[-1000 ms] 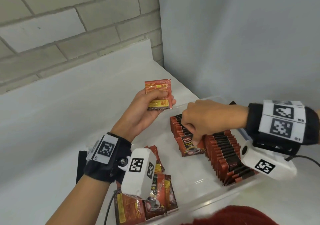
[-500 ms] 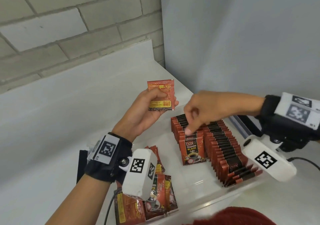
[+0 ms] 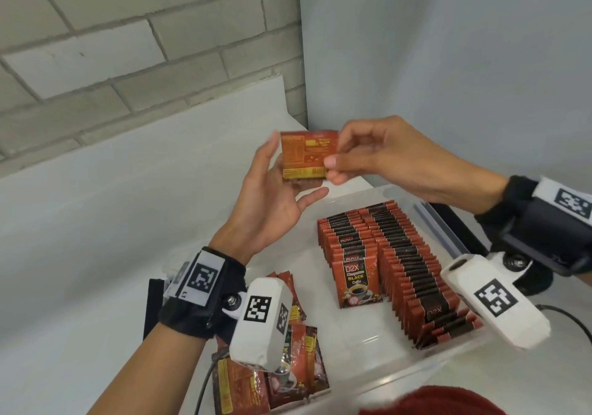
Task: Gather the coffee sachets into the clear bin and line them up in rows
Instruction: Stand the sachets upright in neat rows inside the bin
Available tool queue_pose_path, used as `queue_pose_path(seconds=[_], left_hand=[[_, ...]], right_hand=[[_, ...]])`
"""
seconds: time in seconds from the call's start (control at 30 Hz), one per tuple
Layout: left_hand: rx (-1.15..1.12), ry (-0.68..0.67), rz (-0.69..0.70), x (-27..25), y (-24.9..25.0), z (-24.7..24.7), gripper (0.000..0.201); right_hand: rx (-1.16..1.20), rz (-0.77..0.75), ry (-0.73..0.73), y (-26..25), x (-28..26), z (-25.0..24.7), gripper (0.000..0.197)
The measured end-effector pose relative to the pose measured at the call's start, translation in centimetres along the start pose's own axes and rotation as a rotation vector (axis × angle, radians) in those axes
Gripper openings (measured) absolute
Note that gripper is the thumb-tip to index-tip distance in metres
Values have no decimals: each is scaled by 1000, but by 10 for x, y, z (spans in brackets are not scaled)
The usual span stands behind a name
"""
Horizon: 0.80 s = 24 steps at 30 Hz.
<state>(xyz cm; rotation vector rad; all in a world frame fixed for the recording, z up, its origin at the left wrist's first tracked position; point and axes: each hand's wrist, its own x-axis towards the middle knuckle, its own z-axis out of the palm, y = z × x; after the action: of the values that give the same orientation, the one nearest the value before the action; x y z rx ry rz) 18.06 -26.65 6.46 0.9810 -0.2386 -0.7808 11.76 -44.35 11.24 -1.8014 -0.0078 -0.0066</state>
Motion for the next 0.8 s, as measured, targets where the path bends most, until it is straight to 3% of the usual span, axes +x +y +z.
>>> queue_pose_path(seconds=[0.1,0.13,0.23,0.3,0.47,0.6,0.7,0.8], left_hand=[[-2,42,-36,3,1,-1,92],[25,38,-43,3,0,-1,88],[156,31,-15,2,-2,2,48],[188,51,7,2,-3,1,40],[147,83,71,4,-3,-1,49],[190,110,120,3,-3,0,41],[196,126,106,3,-4,0,43],[226,154,84,3,-4,0,35]], right_hand=[[-49,-97,39,-1,-1,-5,13],[-87,-110,33,0,-2,-5,12],[-204,-124,5,4,-4,-5,12],[-228,-115,-6,6,-5,-6,13],[-69,56,17,4,-6,-11,21],[276,291,-209,-1,-12,-13,36],[163,309,-282,2,-15,-10,32],[98,283,-151,6,-12,-10,18]])
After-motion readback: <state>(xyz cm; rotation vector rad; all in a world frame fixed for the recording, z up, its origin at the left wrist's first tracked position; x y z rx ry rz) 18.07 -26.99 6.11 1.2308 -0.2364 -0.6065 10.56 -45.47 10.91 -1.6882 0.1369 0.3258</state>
